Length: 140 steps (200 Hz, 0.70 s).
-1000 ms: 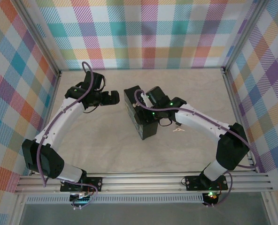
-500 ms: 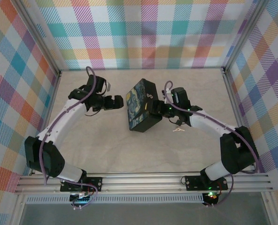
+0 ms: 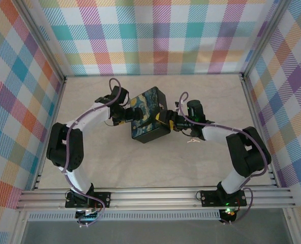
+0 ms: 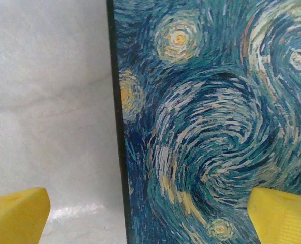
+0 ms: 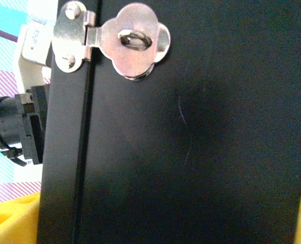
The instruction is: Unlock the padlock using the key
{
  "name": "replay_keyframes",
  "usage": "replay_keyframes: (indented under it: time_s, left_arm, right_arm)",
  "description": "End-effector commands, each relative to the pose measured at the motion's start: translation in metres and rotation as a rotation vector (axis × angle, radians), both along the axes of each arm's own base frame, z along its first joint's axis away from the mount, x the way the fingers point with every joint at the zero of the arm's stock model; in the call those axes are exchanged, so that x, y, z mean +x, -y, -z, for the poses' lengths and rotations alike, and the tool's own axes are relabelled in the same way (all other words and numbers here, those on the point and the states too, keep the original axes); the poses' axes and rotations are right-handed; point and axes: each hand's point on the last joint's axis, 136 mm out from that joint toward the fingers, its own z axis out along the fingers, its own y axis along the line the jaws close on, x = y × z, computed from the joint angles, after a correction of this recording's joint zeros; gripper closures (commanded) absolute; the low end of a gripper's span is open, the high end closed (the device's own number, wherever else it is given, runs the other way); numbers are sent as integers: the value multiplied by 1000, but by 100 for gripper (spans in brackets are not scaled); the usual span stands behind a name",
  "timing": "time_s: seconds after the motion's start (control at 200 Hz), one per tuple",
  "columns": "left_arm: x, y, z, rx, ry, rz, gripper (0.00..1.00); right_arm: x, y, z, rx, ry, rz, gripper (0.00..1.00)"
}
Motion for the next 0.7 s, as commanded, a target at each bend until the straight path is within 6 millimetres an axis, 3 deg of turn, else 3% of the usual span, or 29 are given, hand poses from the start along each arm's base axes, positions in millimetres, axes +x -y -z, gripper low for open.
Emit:
replay_keyframes:
  time_s: [0.0, 0.285, 0.51, 0.695]
  left_arm:
    - [10, -1, 14, 25, -1, -34, 0]
    - [10, -7, 41, 43, -54, -48, 0]
    - [10, -11, 46, 56, -65, -53, 0]
    - [11, -13, 43, 63, -61, -55, 0]
  right_arm:
    - [-1, 0, 22, -27, -27, -13, 10]
    - [11, 14, 43, -58, -92, 23, 5]
    - [15, 15, 43, -82, -100, 8, 5]
    - [15, 18, 57, -164, -147, -19, 3]
